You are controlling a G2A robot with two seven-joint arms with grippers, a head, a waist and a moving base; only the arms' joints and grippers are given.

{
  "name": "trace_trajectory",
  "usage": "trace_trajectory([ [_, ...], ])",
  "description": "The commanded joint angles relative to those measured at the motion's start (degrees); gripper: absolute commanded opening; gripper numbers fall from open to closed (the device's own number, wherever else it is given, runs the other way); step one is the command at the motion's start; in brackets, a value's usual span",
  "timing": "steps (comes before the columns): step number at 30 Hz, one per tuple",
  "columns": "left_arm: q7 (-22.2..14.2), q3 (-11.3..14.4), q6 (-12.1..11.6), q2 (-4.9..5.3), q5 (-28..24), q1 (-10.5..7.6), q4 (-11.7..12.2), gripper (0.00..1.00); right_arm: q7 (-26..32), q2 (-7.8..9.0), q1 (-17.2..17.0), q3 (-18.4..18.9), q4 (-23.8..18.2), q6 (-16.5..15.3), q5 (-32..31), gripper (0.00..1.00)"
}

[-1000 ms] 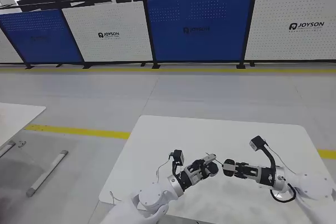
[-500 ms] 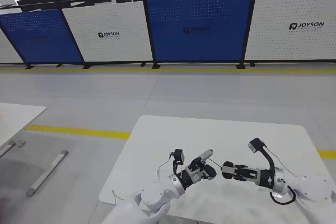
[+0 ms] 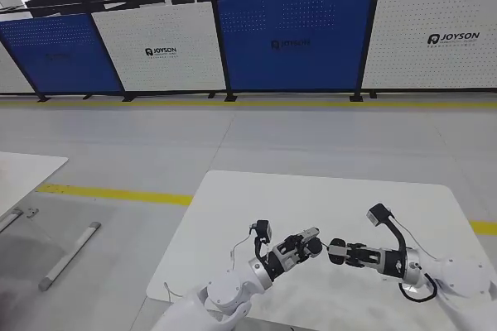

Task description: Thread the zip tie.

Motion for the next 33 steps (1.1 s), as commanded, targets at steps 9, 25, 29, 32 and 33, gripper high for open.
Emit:
trace_trajectory([
  [9, 0.5, -0.2, -0.2, -0.22, 2.9, 0.69, -0.8, 0.00, 1.0, -0.61, 0.2, 0.5, 0.1, 1.0, -0.4, 0.00],
  [25, 0.3, -0.7, -0.5, -0.68, 3.9, 1.24, -0.8, 0.28, 2.6, -1.12, -0.8, 2.3, 0.3, 1.2, -0.9, 0.00],
  [29, 0.1, -0.7, -0.5, -0.80, 4.1, 1.29, -0.6, 0.00, 2.9, -1.32, -1.0, 2.5, 0.6, 1.2, -1.0, 0.00],
  [32, 0.0, -0.7, -0.6, -0.90, 4.4, 1.32, -0.5, 0.00, 3.1, -1.47, -1.0, 2.6, 0.7, 1.1, -1.0, 0.00],
  [33, 0.0, -0.7, -0.6, -0.93, 4.5, 1.33, -0.5, 0.00, 3.1, -1.50, -1.1, 2.7, 0.8, 1.1, -0.9, 0.00],
])
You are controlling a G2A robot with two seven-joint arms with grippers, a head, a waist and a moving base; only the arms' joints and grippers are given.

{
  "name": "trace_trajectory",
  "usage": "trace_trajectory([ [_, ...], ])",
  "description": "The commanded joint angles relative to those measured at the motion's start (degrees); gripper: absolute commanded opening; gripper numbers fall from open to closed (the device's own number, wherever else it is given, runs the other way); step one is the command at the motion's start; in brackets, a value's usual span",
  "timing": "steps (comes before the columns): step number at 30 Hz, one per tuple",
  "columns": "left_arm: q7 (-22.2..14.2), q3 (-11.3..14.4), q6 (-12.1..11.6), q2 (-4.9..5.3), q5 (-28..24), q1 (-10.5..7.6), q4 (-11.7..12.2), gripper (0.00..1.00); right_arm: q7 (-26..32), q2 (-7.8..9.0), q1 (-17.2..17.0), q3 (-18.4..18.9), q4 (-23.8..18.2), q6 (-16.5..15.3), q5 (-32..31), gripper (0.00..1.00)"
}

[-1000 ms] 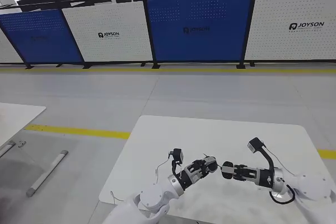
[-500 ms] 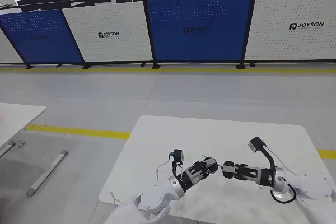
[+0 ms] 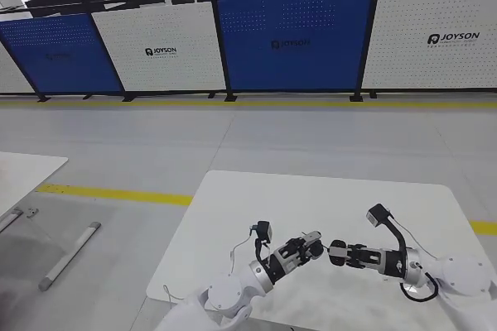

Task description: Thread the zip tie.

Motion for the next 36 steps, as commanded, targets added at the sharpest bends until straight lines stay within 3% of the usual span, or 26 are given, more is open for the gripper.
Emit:
trace_trajectory([
  [1, 0.0, 0.0, 0.0, -0.05, 0.1, 0.02, 0.0, 0.00, 0.1, -0.06, -0.1, 0.2, 0.1, -0.1, 0.1, 0.00],
  [11, -0.2, -0.2, -0.2, -0.34, 0.4, 0.24, 0.1, 0.00, 1.3, -0.36, -0.6, 1.1, 0.4, -0.3, 0.5, 0.00],
  [12, -0.2, -0.2, -0.2, -0.36, 0.6, 0.26, 0.1, 0.00, 1.3, -0.40, -0.7, 1.2, 0.4, -0.1, 0.7, 0.71],
  [13, -0.1, -0.2, -0.2, -0.39, 0.8, 0.30, 0.1, 0.00, 1.5, -0.43, -0.7, 1.3, 0.4, -0.1, 0.9, 1.00],
  [22, 6.2, -1.4, 2.0, -0.78, 0.5, 1.17, -0.8, 0.00, 1.5, 0.12, -3.5, 5.8, 1.8, -3.2, 4.0, 1.00],
  [26, 11.3, -1.4, 3.2, -0.86, 5.8, 2.11, -0.6, 0.00, 1.2, 0.93, -6.4, 10.0, -0.5, -3.4, 3.2, 1.00],
  [28, 11.4, -0.9, 4.2, -0.87, 7.4, 2.54, -0.9, 0.00, 1.2, 1.04, -6.9, 10.6, -1.1, -3.4, 2.6, 1.00],
  [36, 11.4, -0.9, 4.2, -0.87, 7.4, 2.54, -0.9, 0.00, 1.2, 1.04, -6.9, 10.6, -1.1, -3.4, 2.6, 1.00],
])
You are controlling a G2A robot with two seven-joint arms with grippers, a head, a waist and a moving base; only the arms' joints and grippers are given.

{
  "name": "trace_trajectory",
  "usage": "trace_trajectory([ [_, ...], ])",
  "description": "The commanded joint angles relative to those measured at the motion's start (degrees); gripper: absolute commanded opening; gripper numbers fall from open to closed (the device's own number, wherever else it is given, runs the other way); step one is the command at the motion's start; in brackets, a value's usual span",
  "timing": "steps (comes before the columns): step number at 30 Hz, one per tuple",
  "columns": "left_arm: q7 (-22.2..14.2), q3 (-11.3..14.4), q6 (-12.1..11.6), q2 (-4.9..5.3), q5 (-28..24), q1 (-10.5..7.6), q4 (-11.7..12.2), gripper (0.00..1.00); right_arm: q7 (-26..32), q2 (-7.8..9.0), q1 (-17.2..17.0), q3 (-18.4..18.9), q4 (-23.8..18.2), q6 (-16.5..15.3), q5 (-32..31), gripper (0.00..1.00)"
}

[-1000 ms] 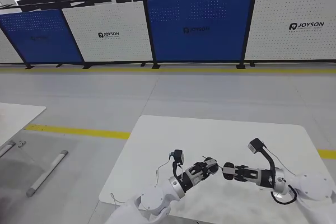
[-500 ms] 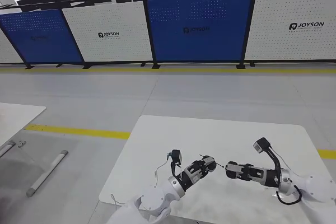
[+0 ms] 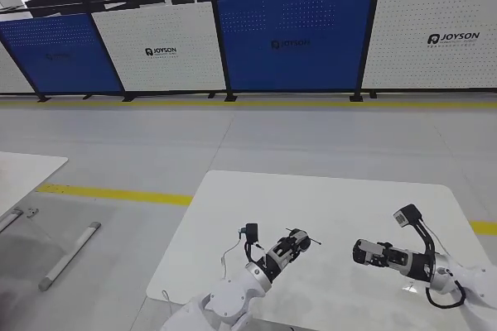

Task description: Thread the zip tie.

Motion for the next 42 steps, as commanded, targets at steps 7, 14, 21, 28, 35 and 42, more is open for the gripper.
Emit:
trace_trajectory([
  [7, 1.4, -1.9, -4.4, 0.01, 0.6, 1.26, -3.7, 0.00, 0.0, 0.00, 0.0, 0.0, 0.0, 0.0, 0.0, 1.00],
  [14, 1.9, -6.7, -9.5, 1.08, 4.4, 7.95, -16.5, 0.00, 0.0, 0.00, 0.0, 0.0, 0.0, 0.0, 0.0, 1.00],
  [21, 1.0, -8.2, -10.0, 1.53, 6.6, 11.56, -21.3, 0.00, 0.0, 0.00, 0.0, 0.0, 0.0, 0.0, 0.0, 1.00],
  [28, 0.6, -7.8, -7.1, 1.38, 6.9, 10.39, -18.6, 0.00, 0.0, 0.00, 0.0, 0.0, 0.0, 0.0, 0.0, 1.00],
  [35, 1.3, -4.5, -0.1, 0.37, 7.7, 5.80, -8.0, 0.00, 0.0, 0.00, 0.0, 0.0, 0.0, 0.0, 0.0, 1.00],
  [42, 3.2, -0.3, 3.9, -0.99, 9.7, 1.48, 1.6, 0.00, 0.0, 0.00, 0.0, 0.0, 0.0, 0.0, 0.0, 1.00],
])
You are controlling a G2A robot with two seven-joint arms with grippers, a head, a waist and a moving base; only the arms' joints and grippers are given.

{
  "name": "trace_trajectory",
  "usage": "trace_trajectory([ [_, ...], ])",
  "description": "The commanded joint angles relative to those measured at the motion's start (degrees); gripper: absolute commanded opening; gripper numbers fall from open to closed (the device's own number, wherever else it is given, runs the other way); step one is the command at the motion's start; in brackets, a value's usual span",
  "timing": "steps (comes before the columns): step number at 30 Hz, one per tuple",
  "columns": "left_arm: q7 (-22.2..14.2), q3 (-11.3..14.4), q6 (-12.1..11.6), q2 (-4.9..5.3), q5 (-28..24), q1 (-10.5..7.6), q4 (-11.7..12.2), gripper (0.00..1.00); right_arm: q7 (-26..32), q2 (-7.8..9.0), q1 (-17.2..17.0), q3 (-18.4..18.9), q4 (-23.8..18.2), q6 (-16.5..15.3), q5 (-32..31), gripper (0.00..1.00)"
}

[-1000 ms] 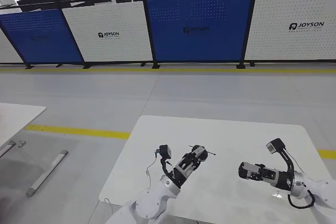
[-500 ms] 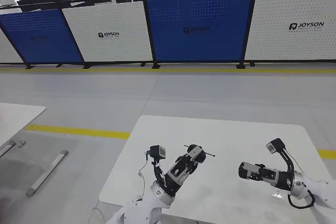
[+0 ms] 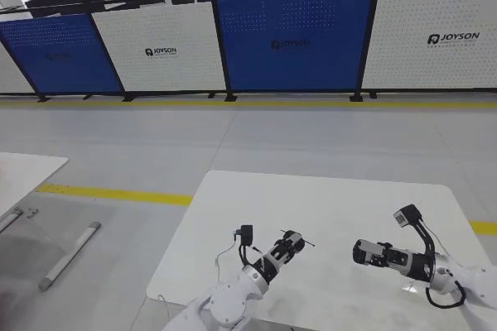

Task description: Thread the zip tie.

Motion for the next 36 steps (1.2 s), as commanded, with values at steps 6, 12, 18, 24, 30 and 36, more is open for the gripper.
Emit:
trace_trajectory([
  [6, 0.9, 0.8, -0.1, -0.28, 0.6, -0.62, 1.2, 0.00, 0.0, 0.00, 0.0, 0.0, 0.0, 0.0, 0.0, 1.00],
  [12, 1.2, 0.4, -2.5, -0.38, 0.6, -0.45, -0.8, 0.00, 0.0, 0.00, 0.0, 0.0, 0.0, 0.0, 0.0, 1.00],
  [18, 2.7, -2.4, -12.4, 0.21, 2.0, 4.63, -11.0, 0.00, 0.0, 0.00, 0.0, 0.0, 0.0, 0.0, 0.0, 1.00],
  [24, 1.1, -5.1, -17.5, 1.03, 3.2, 10.27, -19.9, 0.00, 0.0, 0.00, 0.0, 0.0, 0.0, 0.0, 0.0, 1.00],
  [30, 1.1, -5.1, -17.5, 1.03, 3.2, 10.27, -19.9, 0.00, 0.0, 0.00, 0.0, 0.0, 0.0, 0.0, 0.0, 1.00],
  [36, 0.2, -3.4, -10.4, 0.39, 1.9, 6.66, -13.3, 0.00, 0.0, 0.00, 0.0, 0.0, 0.0, 0.0, 0.0, 1.00],
])
